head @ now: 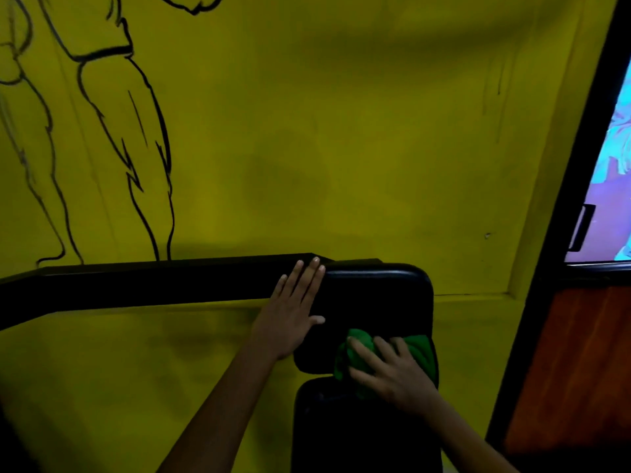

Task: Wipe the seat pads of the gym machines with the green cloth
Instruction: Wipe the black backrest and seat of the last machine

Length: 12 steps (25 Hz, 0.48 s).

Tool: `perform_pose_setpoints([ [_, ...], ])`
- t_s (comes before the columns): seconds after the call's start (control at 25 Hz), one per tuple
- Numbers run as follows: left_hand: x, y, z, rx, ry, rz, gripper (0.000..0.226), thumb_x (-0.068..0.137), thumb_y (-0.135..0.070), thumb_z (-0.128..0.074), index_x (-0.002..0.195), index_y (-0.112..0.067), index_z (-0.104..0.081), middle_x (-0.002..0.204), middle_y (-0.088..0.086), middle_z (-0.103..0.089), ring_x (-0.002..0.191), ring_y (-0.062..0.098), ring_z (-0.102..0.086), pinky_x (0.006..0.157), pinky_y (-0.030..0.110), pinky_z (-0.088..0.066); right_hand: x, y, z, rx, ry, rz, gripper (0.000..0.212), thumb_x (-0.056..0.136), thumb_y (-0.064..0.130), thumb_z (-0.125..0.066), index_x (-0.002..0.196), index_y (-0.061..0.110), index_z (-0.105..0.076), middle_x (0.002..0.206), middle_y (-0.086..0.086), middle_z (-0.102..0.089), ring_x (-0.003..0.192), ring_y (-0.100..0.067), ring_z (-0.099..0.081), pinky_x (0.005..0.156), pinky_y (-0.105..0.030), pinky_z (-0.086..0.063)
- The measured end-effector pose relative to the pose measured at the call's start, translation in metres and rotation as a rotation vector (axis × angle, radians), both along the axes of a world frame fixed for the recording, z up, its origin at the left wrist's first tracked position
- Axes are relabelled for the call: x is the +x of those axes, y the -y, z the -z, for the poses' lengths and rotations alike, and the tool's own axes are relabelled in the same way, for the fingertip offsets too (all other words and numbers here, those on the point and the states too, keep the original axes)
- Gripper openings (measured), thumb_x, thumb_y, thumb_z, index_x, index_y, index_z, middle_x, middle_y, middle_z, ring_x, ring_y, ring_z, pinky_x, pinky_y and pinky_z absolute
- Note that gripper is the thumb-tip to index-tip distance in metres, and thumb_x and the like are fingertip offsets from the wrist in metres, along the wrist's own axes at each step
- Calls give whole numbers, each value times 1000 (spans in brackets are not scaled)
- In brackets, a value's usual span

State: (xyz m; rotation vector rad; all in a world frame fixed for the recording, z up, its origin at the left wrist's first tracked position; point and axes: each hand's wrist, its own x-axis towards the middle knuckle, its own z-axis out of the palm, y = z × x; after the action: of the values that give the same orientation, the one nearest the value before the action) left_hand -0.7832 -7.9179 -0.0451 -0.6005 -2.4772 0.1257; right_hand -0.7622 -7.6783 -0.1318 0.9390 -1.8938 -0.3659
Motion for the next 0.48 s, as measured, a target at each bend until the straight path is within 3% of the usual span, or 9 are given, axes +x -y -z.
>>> perform_pose_setpoints([
  [0.08, -1, 1, 4, 0, -34, 3, 79, 90, -57, -23, 151, -9, -11, 157, 8, -18, 143, 27, -20, 108, 48, -33, -16, -6, -35, -97, -56, 61, 40, 79, 39, -41, 117, 30, -46, 131, -10, -39, 97, -33, -43, 77, -42, -40],
  [0.24, -4, 0, 8, -19, -79, -11, 78, 91, -56, -22, 152, -10, -5, 159, 7, -11, 145, 28, -14, 115, 45, -22, -35, -4, -75, -505, -70, 260, 53, 79, 35, -47, 132, 29, -44, 132, -15, -39, 98, -36, -42, 75, -43, -35],
  [0.36, -5, -1, 12, 9, -107, -27, 79, 92, -55, -24, 152, -10, -1, 159, 7, -6, 145, 29, -13, 112, 46, -24, -18, -2, -16, -396, -65, 224, 49, 81, 33, -47, 130, 27, -47, 131, -15, -40, 97, -35, -43, 74, -43, -34],
  [0.48, -1, -5, 12, 33, -146, -13, 93, 88, -52, -50, 151, -10, 4, 158, 7, -2, 144, 33, -18, 109, 48, -28, 8, -23, 32, -183, 26, 171, 42, 79, 36, -42, 121, 28, -47, 130, -14, -39, 97, -37, -43, 76, -45, -37],
])
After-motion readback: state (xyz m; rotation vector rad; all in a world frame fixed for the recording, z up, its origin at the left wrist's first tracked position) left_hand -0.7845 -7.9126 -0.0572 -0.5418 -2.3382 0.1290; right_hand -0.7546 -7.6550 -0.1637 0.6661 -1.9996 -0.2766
